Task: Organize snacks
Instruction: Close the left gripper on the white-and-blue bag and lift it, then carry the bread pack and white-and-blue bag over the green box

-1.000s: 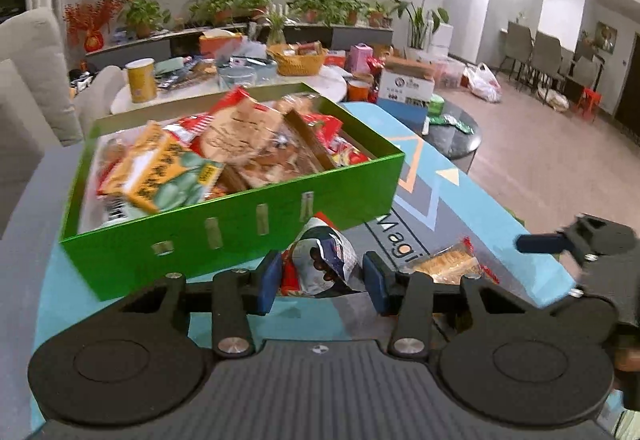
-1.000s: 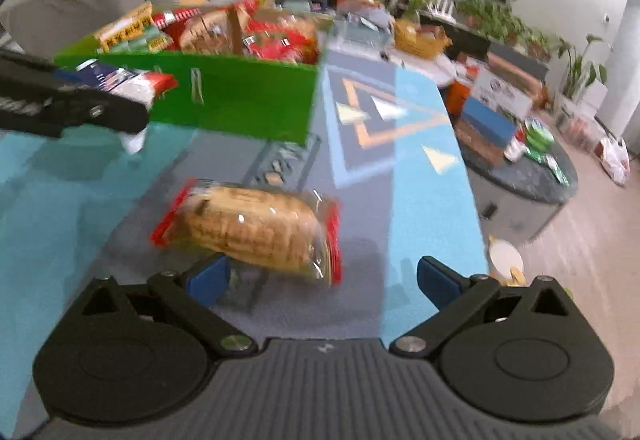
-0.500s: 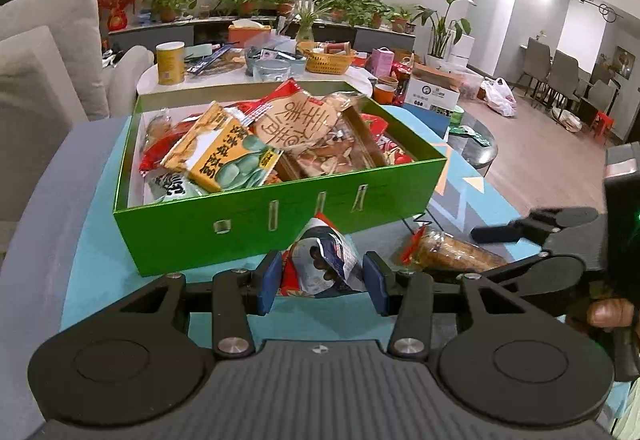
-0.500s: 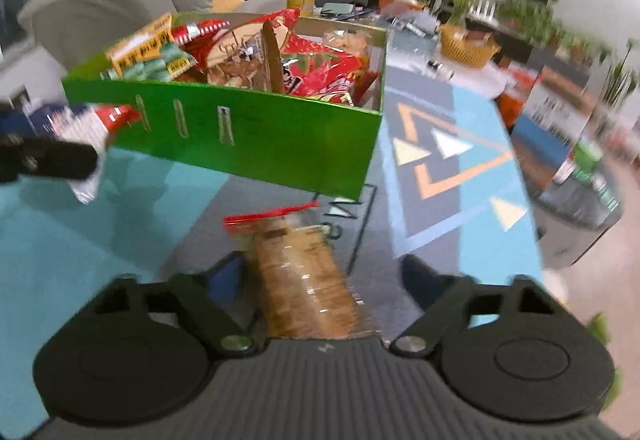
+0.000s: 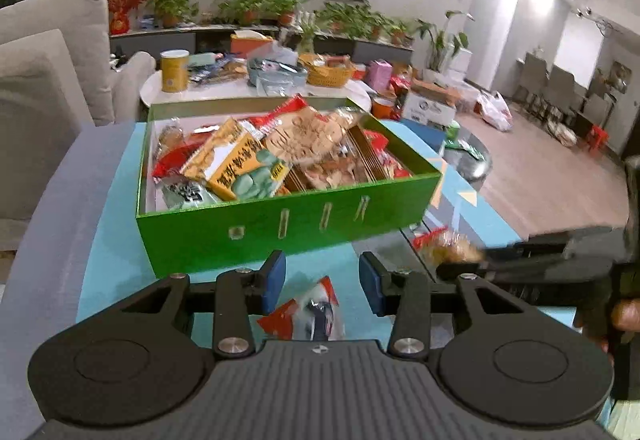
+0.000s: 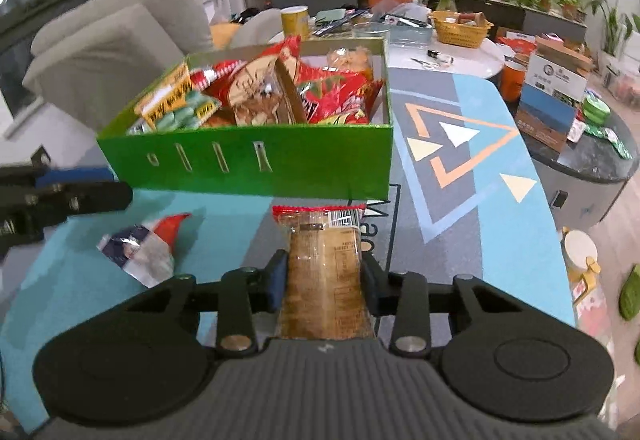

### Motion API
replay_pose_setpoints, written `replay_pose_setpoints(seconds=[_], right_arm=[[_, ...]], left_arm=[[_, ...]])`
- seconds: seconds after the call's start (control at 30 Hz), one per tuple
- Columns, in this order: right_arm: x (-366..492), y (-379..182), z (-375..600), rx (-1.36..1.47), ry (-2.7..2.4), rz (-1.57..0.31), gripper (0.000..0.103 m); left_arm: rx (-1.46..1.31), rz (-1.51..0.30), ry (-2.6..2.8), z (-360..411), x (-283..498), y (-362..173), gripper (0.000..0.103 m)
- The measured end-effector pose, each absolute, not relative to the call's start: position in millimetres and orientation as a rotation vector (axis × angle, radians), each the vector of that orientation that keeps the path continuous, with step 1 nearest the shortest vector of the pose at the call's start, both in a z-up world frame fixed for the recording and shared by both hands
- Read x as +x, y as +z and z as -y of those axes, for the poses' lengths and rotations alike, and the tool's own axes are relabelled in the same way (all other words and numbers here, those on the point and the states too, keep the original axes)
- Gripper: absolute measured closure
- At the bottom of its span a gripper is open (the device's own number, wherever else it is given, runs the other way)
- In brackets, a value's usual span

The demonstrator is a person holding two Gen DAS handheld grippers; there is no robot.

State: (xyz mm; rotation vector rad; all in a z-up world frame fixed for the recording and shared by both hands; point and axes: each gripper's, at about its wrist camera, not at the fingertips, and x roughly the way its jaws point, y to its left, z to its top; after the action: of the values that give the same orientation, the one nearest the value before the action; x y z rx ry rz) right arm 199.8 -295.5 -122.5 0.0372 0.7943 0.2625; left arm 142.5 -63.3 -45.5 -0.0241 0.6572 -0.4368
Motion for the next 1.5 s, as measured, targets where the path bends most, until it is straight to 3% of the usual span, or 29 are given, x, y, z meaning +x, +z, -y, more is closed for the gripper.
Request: replay_pose_setpoints(seconds=[0.03,0.1,0.17,0.47,0.53,0.67,1.2,1.5], right_arm=[[198.4,-119.8,296.8,0.052,0.257,-0.790,0.059],[195.9,-115.8,299.0,0.073,0.243,-0.785,0.059],[192.7,-113.7,301.3,0.088,0.233,-0.779,0.059],[188.5,-116.5,302.1,0.115,0.231,-0.783,0.059],[189.2,-117.0,302.4,0.120,0.232,-0.783,0.059],[189.9,-115.7,303.9,0.133,0.235,-0.777,0.059],[199.9,-77.1,295.6,0.185,0.251,-0.657,0.059],[233.0,-46.9,285.2,0.185,0.268,-0.570,0.059]], left_arm=[[-0.008,-0.670,-0.441,64.2,141.6,-47.1,0.061],[0.024,-0.684,-0.430,65.1,136.9,-53.5,0.041],[0.046,-0.686,-0.425,66.1,132.5,-61.4,0.034],[0.087,-0.739,-0.420,88.2,152.4,-89.1,0.035],[0.094,-0.751,-0.415,89.7,157.8,-95.1,0.054],[0.101,-0.738,-0.422,91.0,156.2,-94.8,0.061],[0.052,-0.598,-0.432,77.8,143.8,-36.1,0.061],[0.045,-0.497,-0.402,70.4,174.8,9.0,0.061]])
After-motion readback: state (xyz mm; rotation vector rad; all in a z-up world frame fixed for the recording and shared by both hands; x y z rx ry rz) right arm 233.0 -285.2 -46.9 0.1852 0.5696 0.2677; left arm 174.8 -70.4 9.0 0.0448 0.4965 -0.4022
